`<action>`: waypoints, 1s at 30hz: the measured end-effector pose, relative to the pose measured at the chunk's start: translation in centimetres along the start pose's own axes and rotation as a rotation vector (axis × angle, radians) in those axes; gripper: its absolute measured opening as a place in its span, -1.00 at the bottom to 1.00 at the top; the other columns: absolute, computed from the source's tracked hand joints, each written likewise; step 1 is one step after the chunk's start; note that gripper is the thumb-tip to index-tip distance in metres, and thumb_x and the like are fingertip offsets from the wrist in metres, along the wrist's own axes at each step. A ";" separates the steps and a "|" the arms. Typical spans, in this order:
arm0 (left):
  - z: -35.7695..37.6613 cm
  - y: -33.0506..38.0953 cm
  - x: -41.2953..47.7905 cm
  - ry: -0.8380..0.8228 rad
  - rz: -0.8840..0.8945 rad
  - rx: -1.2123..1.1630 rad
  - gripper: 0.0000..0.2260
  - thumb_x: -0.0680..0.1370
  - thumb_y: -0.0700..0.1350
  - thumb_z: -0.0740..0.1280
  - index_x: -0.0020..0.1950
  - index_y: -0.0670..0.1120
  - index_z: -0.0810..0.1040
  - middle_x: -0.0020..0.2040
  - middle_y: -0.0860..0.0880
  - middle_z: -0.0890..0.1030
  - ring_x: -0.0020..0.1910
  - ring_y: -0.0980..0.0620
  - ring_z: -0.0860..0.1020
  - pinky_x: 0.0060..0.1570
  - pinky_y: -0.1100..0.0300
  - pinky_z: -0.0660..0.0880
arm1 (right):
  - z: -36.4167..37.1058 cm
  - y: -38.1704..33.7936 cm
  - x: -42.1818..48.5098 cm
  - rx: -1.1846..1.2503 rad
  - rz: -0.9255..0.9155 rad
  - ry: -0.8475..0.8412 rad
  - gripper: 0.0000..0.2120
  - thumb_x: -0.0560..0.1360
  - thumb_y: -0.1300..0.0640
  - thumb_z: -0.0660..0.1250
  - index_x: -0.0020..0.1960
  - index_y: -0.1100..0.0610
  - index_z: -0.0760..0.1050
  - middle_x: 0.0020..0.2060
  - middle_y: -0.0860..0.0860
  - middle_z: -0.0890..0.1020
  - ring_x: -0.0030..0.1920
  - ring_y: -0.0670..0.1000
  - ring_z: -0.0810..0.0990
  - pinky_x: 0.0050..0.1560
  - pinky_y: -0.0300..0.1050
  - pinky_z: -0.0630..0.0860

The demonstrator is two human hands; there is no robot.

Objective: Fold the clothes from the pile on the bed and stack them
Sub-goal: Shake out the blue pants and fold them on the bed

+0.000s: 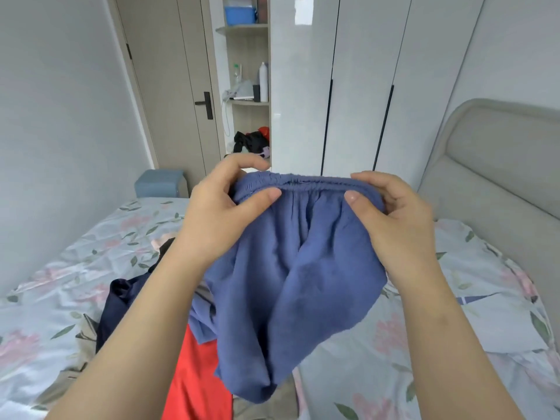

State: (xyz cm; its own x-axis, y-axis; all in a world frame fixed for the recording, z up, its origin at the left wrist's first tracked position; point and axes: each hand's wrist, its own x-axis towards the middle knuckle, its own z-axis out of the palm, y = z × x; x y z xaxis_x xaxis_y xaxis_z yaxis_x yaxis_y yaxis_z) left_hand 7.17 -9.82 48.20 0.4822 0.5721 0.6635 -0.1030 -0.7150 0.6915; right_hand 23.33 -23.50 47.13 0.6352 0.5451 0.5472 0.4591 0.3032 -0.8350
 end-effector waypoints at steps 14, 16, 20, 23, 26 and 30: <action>0.2 -12.6 -5.2 -0.645 -0.269 0.661 -0.90 0.54 -0.16 0.31 0.02 -0.11 0.58 -0.14 0.01 0.61 -0.05 -0.03 0.55 -0.15 0.27 0.34 | -2.2 11.3 -4.1 -0.567 0.409 -0.164 -0.87 0.45 0.22 0.40 -0.23 0.17 0.48 -0.34 0.02 0.53 -0.31 -0.04 0.44 -0.39 -0.34 0.29; -0.3 -11.7 -3.9 -0.521 -0.307 0.721 -0.90 0.55 -0.11 0.32 -0.04 -0.12 0.59 -0.19 -0.03 0.57 -0.09 -0.06 0.52 -0.16 0.18 0.30 | -2.3 10.6 -3.2 -0.478 0.433 -0.035 -0.86 0.46 0.21 0.40 -0.21 0.16 0.46 -0.36 -0.04 0.48 -0.33 -0.08 0.41 -0.38 -0.29 0.29; -0.8 -10.4 -2.5 -0.104 -0.531 0.563 -0.79 0.55 -0.10 0.33 -0.29 -0.08 0.55 -0.30 -0.08 0.56 -0.25 -0.02 0.46 -0.22 0.19 0.36 | -2.3 10.0 -2.2 -0.457 0.469 0.179 -0.77 0.49 0.17 0.36 -0.27 0.13 0.35 -0.37 -0.01 0.44 -0.28 0.06 0.40 -0.35 -0.10 0.26; 0.0 -10.0 -2.6 0.039 -0.791 -0.034 -0.78 0.60 -0.17 0.25 -0.26 -0.12 0.50 -0.41 -0.03 0.48 -0.50 0.14 0.42 -0.49 0.35 0.33 | -1.8 9.6 -1.9 -0.391 0.461 0.170 -0.80 0.50 0.19 0.34 -0.24 0.17 0.37 -0.36 0.02 0.43 -0.31 0.04 0.38 -0.36 -0.13 0.27; 0.9 -9.2 -2.6 0.102 -1.056 -0.501 -0.82 0.66 -0.12 0.12 -0.09 -0.07 0.45 -0.21 -0.06 0.55 -0.55 0.12 0.55 -0.61 0.40 0.36 | -1.0 8.8 -1.3 -0.157 0.513 0.122 -0.80 0.53 0.22 0.31 -0.23 0.12 0.36 -0.30 0.03 0.45 -0.23 0.04 0.43 -0.21 -0.07 0.47; 1.3 -7.2 -1.1 0.217 -1.122 -0.808 -0.80 0.68 -0.13 0.06 0.17 -0.21 0.37 -0.06 -0.20 0.55 -0.45 -0.10 0.64 -0.44 0.11 0.60 | -0.6 7.2 0.2 0.114 0.641 0.038 -0.93 0.56 0.19 0.28 -0.05 0.16 0.39 -0.07 0.02 0.51 -0.08 -0.03 0.54 -0.26 -0.03 0.61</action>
State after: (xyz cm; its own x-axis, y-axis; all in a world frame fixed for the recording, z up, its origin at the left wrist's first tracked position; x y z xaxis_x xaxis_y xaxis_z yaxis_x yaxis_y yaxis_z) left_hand 8.47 -5.78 42.09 0.5057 0.7807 -0.3672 -0.2594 0.5435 0.7983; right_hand 27.12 -21.64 41.26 0.7839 0.6179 -0.0616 -0.0854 0.0091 -0.9963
